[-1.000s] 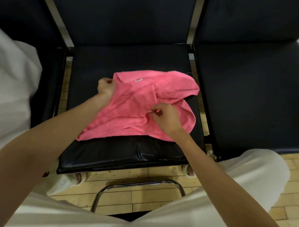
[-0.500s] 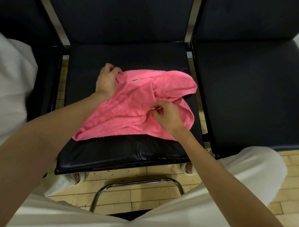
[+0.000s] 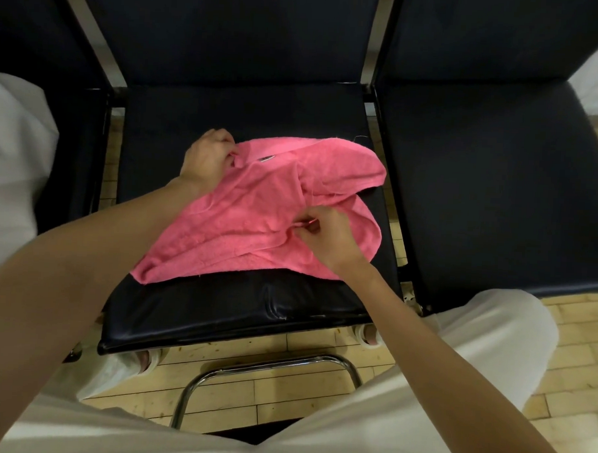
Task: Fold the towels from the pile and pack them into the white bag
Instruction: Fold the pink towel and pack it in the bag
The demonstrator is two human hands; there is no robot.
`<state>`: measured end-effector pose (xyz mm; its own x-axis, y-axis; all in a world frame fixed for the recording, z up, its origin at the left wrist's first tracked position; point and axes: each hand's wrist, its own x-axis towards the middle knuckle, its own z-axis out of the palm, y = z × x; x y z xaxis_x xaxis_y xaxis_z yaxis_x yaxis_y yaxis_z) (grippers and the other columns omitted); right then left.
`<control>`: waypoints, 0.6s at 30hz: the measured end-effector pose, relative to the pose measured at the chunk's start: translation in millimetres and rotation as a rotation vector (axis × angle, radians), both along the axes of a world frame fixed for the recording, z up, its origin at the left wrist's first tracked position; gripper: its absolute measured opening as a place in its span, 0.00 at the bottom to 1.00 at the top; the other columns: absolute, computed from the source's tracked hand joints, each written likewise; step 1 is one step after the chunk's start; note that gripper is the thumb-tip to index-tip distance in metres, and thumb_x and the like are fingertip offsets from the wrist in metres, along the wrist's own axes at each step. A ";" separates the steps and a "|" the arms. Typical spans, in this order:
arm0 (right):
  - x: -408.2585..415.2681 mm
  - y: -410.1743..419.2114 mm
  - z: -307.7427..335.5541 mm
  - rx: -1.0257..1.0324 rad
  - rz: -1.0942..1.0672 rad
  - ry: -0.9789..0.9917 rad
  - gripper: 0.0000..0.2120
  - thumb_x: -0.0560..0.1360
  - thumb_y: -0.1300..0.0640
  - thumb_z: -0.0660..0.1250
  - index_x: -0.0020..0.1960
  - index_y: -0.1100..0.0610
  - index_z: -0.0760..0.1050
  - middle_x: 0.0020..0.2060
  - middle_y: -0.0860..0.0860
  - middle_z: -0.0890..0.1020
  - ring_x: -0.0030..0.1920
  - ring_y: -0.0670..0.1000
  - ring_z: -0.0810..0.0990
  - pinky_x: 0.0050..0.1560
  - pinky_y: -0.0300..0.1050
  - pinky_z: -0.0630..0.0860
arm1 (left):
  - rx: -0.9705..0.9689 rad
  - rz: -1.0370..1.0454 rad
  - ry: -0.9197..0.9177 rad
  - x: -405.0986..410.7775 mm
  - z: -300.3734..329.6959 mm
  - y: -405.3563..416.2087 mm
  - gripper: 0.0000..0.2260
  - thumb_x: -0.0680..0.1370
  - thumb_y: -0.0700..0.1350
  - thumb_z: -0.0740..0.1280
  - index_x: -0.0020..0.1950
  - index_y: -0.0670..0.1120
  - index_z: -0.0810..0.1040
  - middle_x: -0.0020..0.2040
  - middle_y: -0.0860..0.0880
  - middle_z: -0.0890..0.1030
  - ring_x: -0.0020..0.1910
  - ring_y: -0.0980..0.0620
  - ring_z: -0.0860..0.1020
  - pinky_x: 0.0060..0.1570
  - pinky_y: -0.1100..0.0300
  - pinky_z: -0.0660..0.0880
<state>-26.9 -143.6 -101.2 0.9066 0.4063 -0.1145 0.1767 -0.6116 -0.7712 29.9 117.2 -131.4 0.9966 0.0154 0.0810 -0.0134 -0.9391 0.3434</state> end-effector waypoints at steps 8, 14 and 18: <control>-7.4 2.2 18.1 0.115 0.014 -0.212 0.07 0.68 0.69 0.73 0.44 0.61 0.84 0.40 0.54 0.84 0.40 0.45 0.78 0.44 0.29 0.75 | -0.474 0.116 -0.006 -30.7 31.2 -49.7 0.06 0.75 0.42 0.70 0.49 0.42 0.84 0.44 0.49 0.84 0.42 0.57 0.79 0.45 0.69 0.71; -11.4 1.0 34.4 0.136 -0.122 -0.155 0.04 0.71 0.67 0.71 0.44 0.60 0.80 0.37 0.50 0.83 0.35 0.37 0.78 0.42 0.26 0.72 | -0.720 0.013 0.014 -71.0 48.5 -84.7 0.02 0.74 0.41 0.72 0.46 0.45 0.83 0.40 0.51 0.83 0.41 0.54 0.81 0.45 0.60 0.76; -12.2 -3.7 43.3 0.207 -0.134 -0.059 0.09 0.72 0.64 0.71 0.47 0.54 0.75 0.36 0.43 0.80 0.36 0.36 0.79 0.40 0.30 0.76 | -0.708 -0.039 0.012 -83.2 50.3 -91.2 0.05 0.74 0.38 0.71 0.48 0.45 0.84 0.43 0.51 0.84 0.42 0.58 0.81 0.47 0.62 0.76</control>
